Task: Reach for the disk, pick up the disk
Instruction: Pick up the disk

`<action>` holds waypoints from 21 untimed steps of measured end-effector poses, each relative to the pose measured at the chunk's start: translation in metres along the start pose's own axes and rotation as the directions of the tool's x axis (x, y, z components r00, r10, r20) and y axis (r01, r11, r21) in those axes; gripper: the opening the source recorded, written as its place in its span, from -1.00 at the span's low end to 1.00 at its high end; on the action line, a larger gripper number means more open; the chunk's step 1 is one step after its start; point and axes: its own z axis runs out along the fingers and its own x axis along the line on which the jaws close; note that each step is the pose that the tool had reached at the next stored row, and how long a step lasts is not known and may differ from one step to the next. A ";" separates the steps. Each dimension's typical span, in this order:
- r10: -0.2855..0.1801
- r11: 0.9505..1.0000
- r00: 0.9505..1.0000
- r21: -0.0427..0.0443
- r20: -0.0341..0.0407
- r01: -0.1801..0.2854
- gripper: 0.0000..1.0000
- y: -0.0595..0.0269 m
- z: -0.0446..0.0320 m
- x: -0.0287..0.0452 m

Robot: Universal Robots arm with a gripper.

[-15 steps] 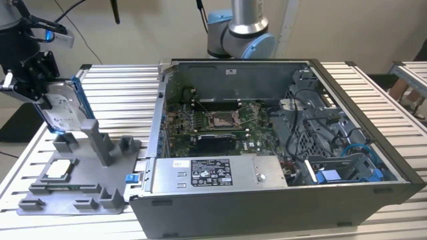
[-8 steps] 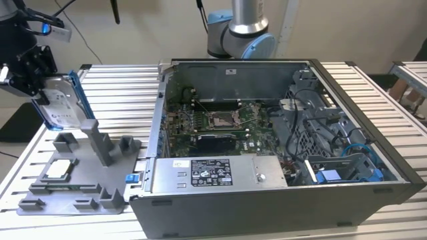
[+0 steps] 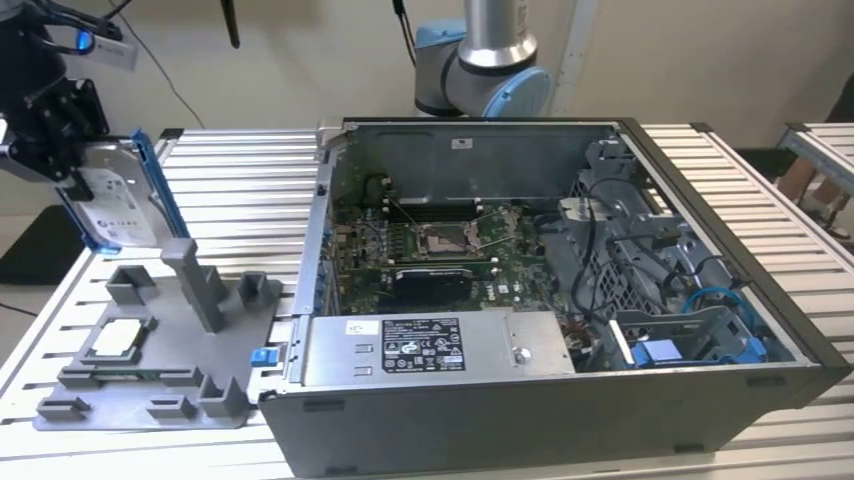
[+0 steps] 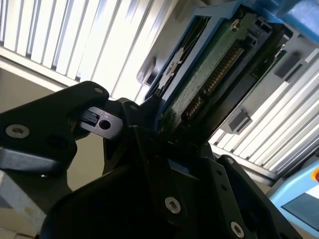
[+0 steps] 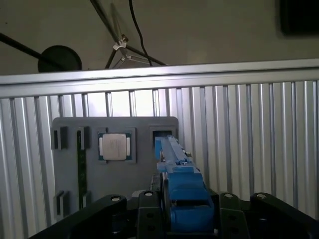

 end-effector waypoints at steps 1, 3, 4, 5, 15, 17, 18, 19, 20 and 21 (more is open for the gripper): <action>0.000 1.000 1.000 0.000 0.000 0.000 -1.00 0.0000 -0.0019 -0.0001; 0.000 1.000 1.000 0.000 0.000 0.000 -1.00 0.0001 -0.0051 -0.0002; 0.000 1.000 1.000 0.000 0.000 0.000 -1.00 0.0001 -0.0067 -0.0003; 0.000 1.000 1.000 0.000 0.000 0.000 -1.00 0.0002 -0.0084 -0.0003; 0.000 1.000 1.000 0.000 0.000 0.000 -1.00 0.0005 -0.0250 -0.0010; 0.000 1.000 1.000 0.000 0.000 0.000 -1.00 0.0006 -0.0282 -0.0012; 0.000 1.000 1.000 0.000 0.000 0.000 -1.00 0.0006 -0.0297 -0.0012; 0.000 1.000 1.000 0.000 0.000 0.000 -1.00 0.0007 -0.0312 -0.0013; 0.000 1.000 1.000 0.000 0.000 0.000 -1.00 0.0007 -0.0329 -0.0014; 0.000 1.000 1.000 0.000 0.000 0.000 -1.00 0.0007 -0.0345 -0.0014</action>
